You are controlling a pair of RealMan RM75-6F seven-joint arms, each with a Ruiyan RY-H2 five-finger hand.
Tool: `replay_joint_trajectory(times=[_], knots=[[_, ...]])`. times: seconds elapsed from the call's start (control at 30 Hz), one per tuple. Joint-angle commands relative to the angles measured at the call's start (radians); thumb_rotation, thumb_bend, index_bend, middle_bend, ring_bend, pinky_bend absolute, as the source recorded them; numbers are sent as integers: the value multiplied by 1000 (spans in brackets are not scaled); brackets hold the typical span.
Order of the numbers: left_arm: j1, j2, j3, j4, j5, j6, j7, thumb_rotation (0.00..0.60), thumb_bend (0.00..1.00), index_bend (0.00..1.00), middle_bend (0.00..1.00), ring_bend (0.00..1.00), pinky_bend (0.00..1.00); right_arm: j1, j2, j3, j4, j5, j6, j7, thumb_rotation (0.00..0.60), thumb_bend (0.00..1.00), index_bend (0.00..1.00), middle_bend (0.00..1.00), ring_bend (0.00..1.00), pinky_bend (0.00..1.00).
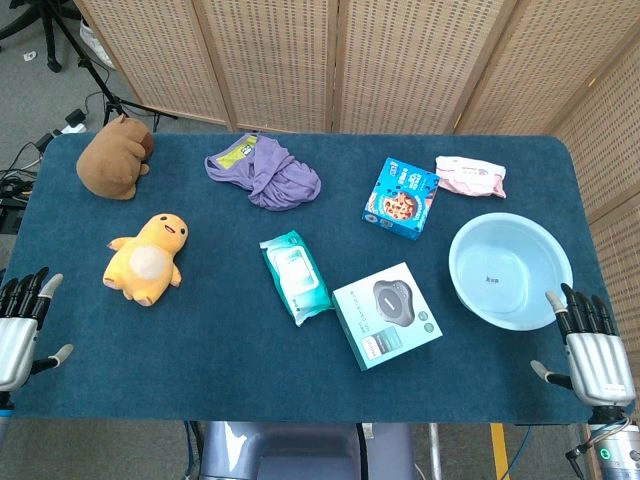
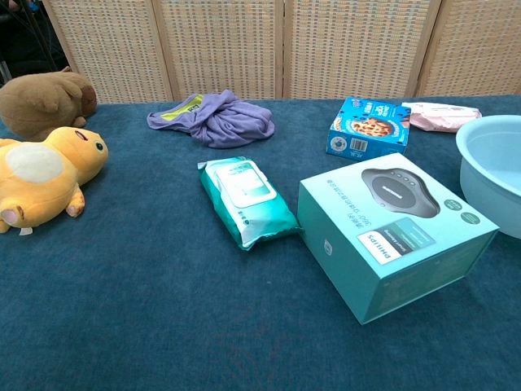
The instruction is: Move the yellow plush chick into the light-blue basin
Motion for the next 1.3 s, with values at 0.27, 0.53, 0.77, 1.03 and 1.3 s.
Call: replay_joint_trajectory(times=[0.27, 0.53, 0.77, 1.03, 1.3], knots=[[0, -3, -1, 2, -4, -1, 9, 600, 141, 0, 0, 0, 0, 2, 0, -1, -3, 0, -4, -3, 600, 0, 0, 0, 0, 0], [-1, 3, 0, -1, -10, -8, -1, 600, 141, 0, 0, 0, 0, 5, -1, -1, -8, 4, -12, -4, 600, 0, 0, 0, 0, 0], [-1, 10, 1, -17, -27, -21, 9, 600, 141, 0, 0, 0, 0, 8, -2, -4, -5, 5, -21, -6, 600, 0, 0, 0, 0, 0], [-6, 8, 3, -28, -37, -37, 40, 600, 141, 0, 0, 0, 0, 6, -4, -7, -4, -6, -14, -1, 600, 0, 0, 0, 0, 0], [-56, 40, -20, -55, -114, -136, 111, 600, 141, 0, 0, 0, 0, 6, 2, -7, -3, -6, -15, 16, 600, 0, 0, 0, 0, 0]])
